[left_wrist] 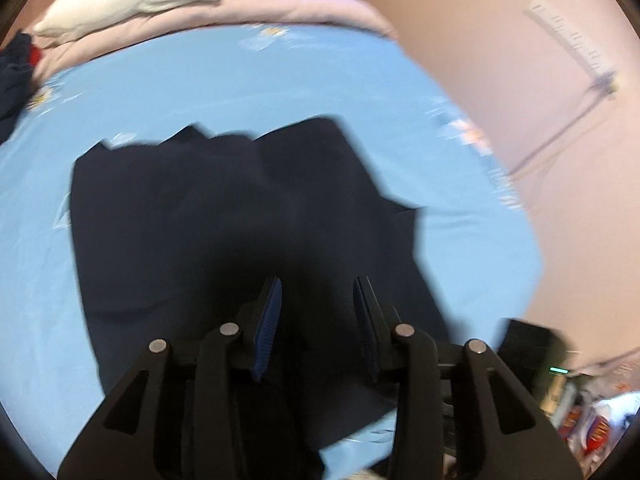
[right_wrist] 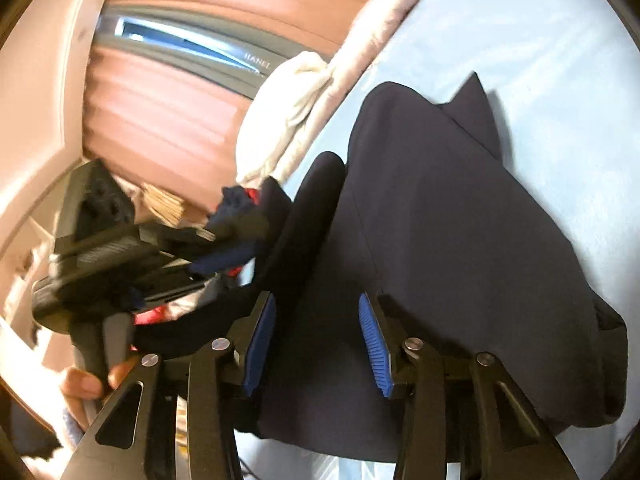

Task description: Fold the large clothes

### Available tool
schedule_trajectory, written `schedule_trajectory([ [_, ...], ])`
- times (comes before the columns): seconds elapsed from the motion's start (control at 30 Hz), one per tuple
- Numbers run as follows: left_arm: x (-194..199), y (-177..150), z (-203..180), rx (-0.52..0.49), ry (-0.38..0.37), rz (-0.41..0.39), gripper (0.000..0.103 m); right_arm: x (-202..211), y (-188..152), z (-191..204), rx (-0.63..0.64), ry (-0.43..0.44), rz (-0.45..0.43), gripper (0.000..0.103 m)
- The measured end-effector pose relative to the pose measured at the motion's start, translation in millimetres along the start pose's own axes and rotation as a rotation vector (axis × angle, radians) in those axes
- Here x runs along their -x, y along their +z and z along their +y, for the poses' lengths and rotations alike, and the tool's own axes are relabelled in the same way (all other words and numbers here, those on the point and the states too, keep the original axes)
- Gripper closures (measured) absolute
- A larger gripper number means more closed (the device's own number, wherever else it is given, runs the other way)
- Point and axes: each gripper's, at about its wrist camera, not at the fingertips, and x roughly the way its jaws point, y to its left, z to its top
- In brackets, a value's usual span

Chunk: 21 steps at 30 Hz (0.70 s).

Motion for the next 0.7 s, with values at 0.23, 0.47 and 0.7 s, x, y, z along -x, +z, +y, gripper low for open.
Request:
schedule_trajectory([
  [0.23,77,-6,41,0.040,-0.036,-0.163,0.050,8,0,-1,-0.025,0.064,-0.002,0.047],
  [0.47,51,-72,81,0.030,0.111,-0.044,0.050,-10,26,18,0.018,0.073,0.023,0.044],
  [0.7,11,-115,63,-0.065,0.150,-0.054,0.046,-67,57,32,0.167,-0.104,0.137,0.033],
])
